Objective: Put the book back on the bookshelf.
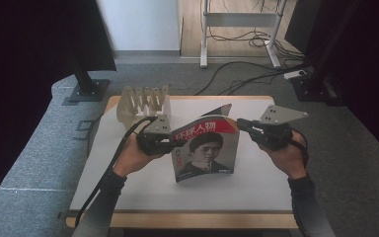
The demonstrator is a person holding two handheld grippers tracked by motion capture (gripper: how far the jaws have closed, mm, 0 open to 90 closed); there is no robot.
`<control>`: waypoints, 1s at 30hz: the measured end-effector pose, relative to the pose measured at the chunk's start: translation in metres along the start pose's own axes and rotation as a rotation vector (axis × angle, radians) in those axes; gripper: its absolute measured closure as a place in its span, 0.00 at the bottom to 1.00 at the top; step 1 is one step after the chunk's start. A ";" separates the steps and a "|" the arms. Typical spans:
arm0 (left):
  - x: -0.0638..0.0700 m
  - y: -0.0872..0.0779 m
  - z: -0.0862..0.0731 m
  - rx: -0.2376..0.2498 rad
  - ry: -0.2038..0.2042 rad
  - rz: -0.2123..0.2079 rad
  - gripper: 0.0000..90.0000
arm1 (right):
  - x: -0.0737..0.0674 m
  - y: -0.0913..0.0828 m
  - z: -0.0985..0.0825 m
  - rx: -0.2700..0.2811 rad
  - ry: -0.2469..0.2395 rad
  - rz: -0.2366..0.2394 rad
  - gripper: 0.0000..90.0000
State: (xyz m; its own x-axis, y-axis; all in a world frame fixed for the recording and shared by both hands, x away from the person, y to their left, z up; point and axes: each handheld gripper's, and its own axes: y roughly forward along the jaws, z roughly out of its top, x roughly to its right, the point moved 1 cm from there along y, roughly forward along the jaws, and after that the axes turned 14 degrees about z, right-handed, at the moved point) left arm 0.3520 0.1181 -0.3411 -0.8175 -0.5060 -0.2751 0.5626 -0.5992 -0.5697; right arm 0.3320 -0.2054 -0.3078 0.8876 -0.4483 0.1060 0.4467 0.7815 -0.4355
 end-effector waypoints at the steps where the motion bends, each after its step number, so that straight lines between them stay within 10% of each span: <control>1: 0.000 0.000 0.000 -0.001 -0.007 0.002 0.92 | 0.000 0.000 -0.001 0.001 0.001 0.000 0.94; 7: -0.004 0.001 -0.002 0.004 -0.043 -0.014 0.96 | 0.004 -0.002 -0.005 0.012 0.021 0.005 0.92; 30: -0.030 -0.024 -0.016 0.010 -0.147 0.027 0.97 | 0.005 0.031 -0.075 -0.065 0.144 -0.023 0.27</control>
State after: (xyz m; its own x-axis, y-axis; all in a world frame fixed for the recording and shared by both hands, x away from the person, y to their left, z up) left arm 0.3612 0.1575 -0.3320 -0.7753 -0.6074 -0.1732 0.5861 -0.5897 -0.5556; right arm 0.3418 -0.2161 -0.3881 0.8499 -0.5269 -0.0109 0.4543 0.7430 -0.4915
